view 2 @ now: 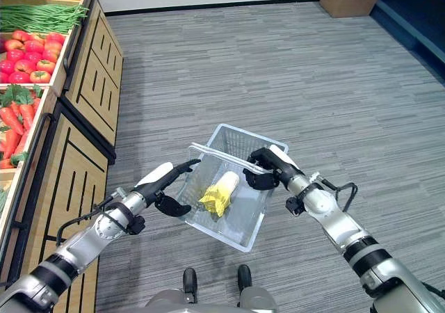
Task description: Get the vegetables into the basket
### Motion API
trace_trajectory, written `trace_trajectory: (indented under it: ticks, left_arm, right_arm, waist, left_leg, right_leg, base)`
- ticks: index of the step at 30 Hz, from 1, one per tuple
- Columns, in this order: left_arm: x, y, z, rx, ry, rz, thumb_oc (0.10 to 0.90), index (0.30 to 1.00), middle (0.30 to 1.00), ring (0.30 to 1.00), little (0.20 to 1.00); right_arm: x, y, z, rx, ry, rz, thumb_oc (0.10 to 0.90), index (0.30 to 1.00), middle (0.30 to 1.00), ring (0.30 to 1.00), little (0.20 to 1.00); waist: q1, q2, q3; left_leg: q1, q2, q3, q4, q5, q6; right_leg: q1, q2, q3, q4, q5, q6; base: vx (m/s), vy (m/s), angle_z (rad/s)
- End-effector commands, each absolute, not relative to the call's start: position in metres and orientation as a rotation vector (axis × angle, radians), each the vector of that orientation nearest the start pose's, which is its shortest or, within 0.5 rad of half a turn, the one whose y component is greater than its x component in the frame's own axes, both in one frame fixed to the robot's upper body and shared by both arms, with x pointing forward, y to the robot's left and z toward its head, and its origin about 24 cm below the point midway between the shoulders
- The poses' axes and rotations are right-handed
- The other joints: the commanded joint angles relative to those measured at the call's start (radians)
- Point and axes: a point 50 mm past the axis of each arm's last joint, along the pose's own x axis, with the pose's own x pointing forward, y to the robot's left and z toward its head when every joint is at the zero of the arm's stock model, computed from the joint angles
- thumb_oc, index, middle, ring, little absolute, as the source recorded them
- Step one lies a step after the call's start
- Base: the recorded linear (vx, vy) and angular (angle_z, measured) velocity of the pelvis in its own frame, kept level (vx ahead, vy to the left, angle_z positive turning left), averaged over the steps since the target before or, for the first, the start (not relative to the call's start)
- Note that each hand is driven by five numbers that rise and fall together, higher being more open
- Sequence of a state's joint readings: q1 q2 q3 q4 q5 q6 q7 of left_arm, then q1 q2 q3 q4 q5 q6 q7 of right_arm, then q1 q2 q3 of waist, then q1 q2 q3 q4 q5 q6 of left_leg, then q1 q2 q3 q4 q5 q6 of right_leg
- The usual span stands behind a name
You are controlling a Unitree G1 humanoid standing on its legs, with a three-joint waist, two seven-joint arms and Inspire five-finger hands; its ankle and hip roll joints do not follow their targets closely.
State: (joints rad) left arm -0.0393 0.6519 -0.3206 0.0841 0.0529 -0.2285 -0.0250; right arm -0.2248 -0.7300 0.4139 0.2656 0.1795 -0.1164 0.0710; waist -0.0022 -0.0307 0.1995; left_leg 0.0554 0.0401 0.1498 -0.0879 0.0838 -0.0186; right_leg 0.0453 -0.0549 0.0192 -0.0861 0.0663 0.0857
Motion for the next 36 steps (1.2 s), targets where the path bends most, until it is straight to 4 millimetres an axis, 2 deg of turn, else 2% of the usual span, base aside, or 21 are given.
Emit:
trace_trajectory:
  ticks: [1,3,5,9,11,12,13,14,15,16,19,20,21,22,23,24,28,30,31,35,36]
  left_arm:
    - [0.250,0.214,0.085,0.501,-0.218,-0.291,0.900,1.000,1.000,1.000,1.000]
    - [0.245,0.218,0.086,0.460,-0.214,-0.279,0.900,1.000,1.000,1.000,1.000]
    - [0.233,0.229,0.082,0.370,-0.181,-0.239,0.900,1.000,1.000,1.000,1.000]
    - [0.223,0.239,0.078,0.381,-0.148,-0.218,0.900,1.000,1.000,1.000,1.000]
    - [0.216,0.250,0.057,0.378,-0.046,-0.165,0.900,1.000,1.000,1.000,1.000]
    - [0.216,0.249,0.057,0.378,-0.046,-0.165,0.900,1.000,1.000,1.000,1.000]
    - [0.200,0.264,0.020,0.393,0.130,-0.101,0.900,1.000,1.000,1.000,1.000]
    - [0.201,0.264,0.020,0.393,0.130,-0.101,0.900,1.000,1.000,1.000,1.000]
    - [0.185,0.270,-0.014,0.411,0.296,-0.091,0.900,1.000,1.000,1.000,1.000]
    - [0.185,0.269,-0.014,0.410,0.295,-0.091,0.900,1.000,1.000,1.000,1.000]
    - [0.164,0.274,-0.049,0.442,0.473,-0.081,0.900,1.000,1.000,1.000,1.000]
    - [0.148,0.277,-0.072,0.471,0.597,-0.057,0.900,1.000,1.000,1.000,1.000]
    - [0.148,0.277,-0.072,0.471,0.596,-0.057,0.900,1.000,1.000,1.000,1.000]
    - [0.136,0.277,-0.091,0.537,0.698,-0.049,0.900,1.000,1.000,1.000,1.000]
    - [0.136,0.277,-0.091,0.537,0.697,-0.050,0.900,1.000,1.000,1.000,1.000]
    - [0.118,0.277,-0.109,0.601,0.818,-0.070,0.900,1.000,1.000,1.000,1.000]
    - [0.109,0.272,-0.122,0.623,0.886,-0.060,0.900,1.000,1.000,1.000,1.000]
    - [0.099,0.268,-0.132,0.620,0.953,-0.064,0.900,1.000,1.000,1.000,1.000]
    - [0.083,0.265,-0.145,0.613,1.063,-0.034,0.900,1.000,1.000,1.000,1.000]
    - [0.074,0.265,-0.150,0.590,1.129,0.009,0.900,1.000,1.000,1.000,1.000]
    - [0.076,0.271,-0.149,0.539,1.153,0.020,0.900,1.000,1.000,1.000,1.000]
  right_arm:
    - [0.294,-0.228,0.090,-0.588,-0.144,0.212,0.400,0.300,0.300,0.300,0.300]
    - [0.293,-0.232,0.087,-0.589,-0.129,0.191,0.400,0.300,0.300,0.300,0.300]
    - [0.292,-0.245,0.078,-0.600,-0.082,0.121,0.400,0.300,0.300,0.300,0.300]
    - [0.291,-0.256,0.070,-0.617,-0.043,0.069,0.400,0.300,0.300,0.300,0.300]
    - [0.288,-0.266,0.064,-0.635,-0.009,0.021,0.400,0.300,0.300,0.300,0.300]
    - [0.288,-0.266,0.064,-0.635,-0.009,0.021,0.400,0.300,0.300,0.300,0.300]
    - [0.285,-0.275,0.059,-0.656,0.020,-0.023,0.400,0.300,0.300,0.300,0.300]
    - [0.284,-0.275,0.059,-0.657,0.020,-0.023,0.400,0.300,0.300,0.300,0.300]
    - [0.284,-0.282,0.056,-0.671,0.038,-0.059,0.400,0.300,0.300,0.300,0.300]
    - [0.284,-0.282,0.057,-0.672,0.037,-0.060,0.400,0.300,0.300,0.300,0.300]
    - [0.285,-0.291,0.058,-0.676,0.047,-0.115,0.400,0.300,0.300,0.300,0.300]
    - [0.286,-0.295,0.060,-0.679,0.043,-0.142,0.400,0.300,0.300,0.300,0.300]
    - [0.286,-0.295,0.060,-0.679,0.042,-0.142,0.400,0.300,0.300,0.300,0.300]
    - [0.285,-0.297,0.062,-0.683,0.034,-0.158,0.400,0.300,0.300,0.300,0.300]
    - [0.285,-0.297,0.062,-0.684,0.034,-0.159,0.400,0.300,0.300,0.300,0.300]
    - [0.286,-0.299,0.066,-0.680,0.018,-0.177,0.400,0.300,0.300,0.300,0.300]
    - [0.286,-0.299,0.070,-0.691,0.000,-0.178,0.400,0.300,0.300,0.300,0.300]
    - [0.286,-0.298,0.072,-0.680,-0.010,-0.181,0.400,0.300,0.300,0.300,0.300]
    - [0.285,-0.294,0.074,-0.660,-0.032,-0.167,0.400,0.300,0.300,0.300,0.300]
    - [0.283,-0.292,0.073,-0.654,-0.038,-0.155,0.400,0.300,0.300,0.300,0.300]
    - [0.259,-0.310,0.055,-0.572,0.055,-0.260,0.400,0.300,0.300,0.300,0.300]
  waist:
    - [0.040,-0.033,-0.150]
    - [0.042,-0.032,-0.151]
    - [0.053,-0.028,-0.149]
    - [0.061,-0.028,-0.152]
    - [0.067,-0.027,-0.151]
    - [0.067,-0.027,-0.151]
    - [0.074,-0.025,-0.148]
    - [0.073,-0.025,-0.149]
    - [0.077,-0.024,-0.147]
    - [0.077,-0.024,-0.147]
    - [0.081,-0.022,-0.148]
    - [0.081,-0.022,-0.147]
    - [0.081,-0.021,-0.147]
    - [0.079,-0.023,-0.146]
    - [0.080,-0.022,-0.146]
    - [0.078,-0.024,-0.148]
    - [0.075,-0.024,-0.150]
    - [0.073,-0.025,-0.150]
    - [0.067,-0.028,-0.153]
    - [0.065,-0.030,-0.153]
    - [0.081,-0.054,-0.147]
  left_leg:
    - [0.022,0.037,-0.012,0.001,-0.051,-0.060]
    - [0.022,0.038,-0.014,0.001,-0.050,-0.060]
    - [0.018,0.039,-0.024,0.001,-0.047,-0.060]
    - [0.013,0.038,-0.034,0.001,-0.044,-0.060]
    - [0.007,0.037,-0.041,0.001,-0.042,-0.060]
    - [0.006,0.037,-0.041,0.001,-0.042,-0.060]
    - [0.002,0.035,-0.046,0.001,-0.038,-0.057]
    - [0.002,0.035,-0.046,0.001,-0.039,-0.057]
    - [0.000,0.032,-0.049,0.001,-0.037,-0.055]
    - [0.000,0.032,-0.049,0.001,-0.037,-0.055]
    - [-0.003,0.033,-0.048,0.001,-0.035,-0.054]
    - [-0.004,0.034,-0.045,0.001,-0.034,-0.053]
    - [-0.004,0.034,-0.045,0.001,-0.034,-0.053]
    - [-0.005,0.035,-0.043,0.001,-0.034,-0.053]
    - [-0.005,0.035,-0.043,0.001,-0.034,-0.053]
    - [-0.005,0.036,-0.042,0.001,-0.034,-0.053]
    - [-0.005,0.037,-0.041,0.001,-0.034,-0.053]
    - [-0.006,0.038,-0.041,0.001,-0.034,-0.053]
    - [-0.005,0.039,-0.039,0.001,-0.034,-0.055]
    - [-0.005,0.040,-0.039,0.001,-0.034,-0.056]
    - [-0.011,0.030,-0.039,0.001,-0.058,-0.028]
  right_leg:
    - [-0.033,-0.104,-0.051,0.008,0.052,0.089]
    - [-0.031,-0.104,-0.054,0.007,0.051,0.088]
    - [-0.027,-0.105,-0.063,0.006,0.051,0.086]
    - [-0.024,-0.107,-0.071,0.002,0.051,0.086]
    - [-0.025,-0.109,-0.078,0.001,0.054,0.085]
    - [-0.025,-0.109,-0.079,0.001,0.054,0.085]
    - [-0.026,-0.111,-0.085,0.001,0.056,0.085]
    - [-0.026,-0.111,-0.085,0.001,0.056,0.085]
    - [-0.026,-0.111,-0.087,0.001,0.057,0.084]
    - [-0.025,-0.111,-0.087,0.001,0.056,0.084]
    - [-0.028,-0.111,-0.089,0.000,0.058,0.085]
    - [-0.032,-0.111,-0.086,0.001,0.059,0.084]
    - [-0.032,-0.111,-0.086,0.001,0.059,0.084]
    - [-0.037,-0.110,-0.083,0.003,0.060,0.084]
    - [-0.037,-0.110,-0.083,0.003,0.060,0.084]
    - [-0.039,-0.109,-0.080,0.004,0.059,0.083]
    - [-0.040,-0.107,-0.081,0.006,0.058,0.080]
    - [-0.042,-0.106,-0.081,0.007,0.059,0.079]
    - [-0.041,-0.105,-0.082,0.008,0.058,0.077]
    - [-0.041,-0.105,-0.084,0.010,0.059,0.076]
    - [-0.034,-0.073,-0.145,0.047,0.011,0.060]
  base:
    - [0.00,-0.015,0.07]
    - [0.00,-0.012,0.08]
    - [-0.02,-0.009,0.10]
    - [-0.02,-0.003,0.12]
    - [-0.02,-0.004,0.00]
    - [-0.03,-0.006,0.10]
    - [-0.02,-0.003,0.14]
    - [-0.04,-0.001,0.13]
    - [-0.02,0.002,0.06]
    - [0.00,0.000,0.00]
    - [0.00,0.000,0.00]
    - [0.00,0.000,0.00]
    - [0.00,0.000,0.00]
    - [0.00,0.000,0.00]
    - [0.00,0.000,0.00]
    - [0.00,0.000,0.00]
    - [0.00,0.000,0.00]
    - [0.00,0.000,0.00]
    - [0.00,0.000,0.00]
    - [0.00,0.001,-0.01]
    - [0.00,0.000,0.00]
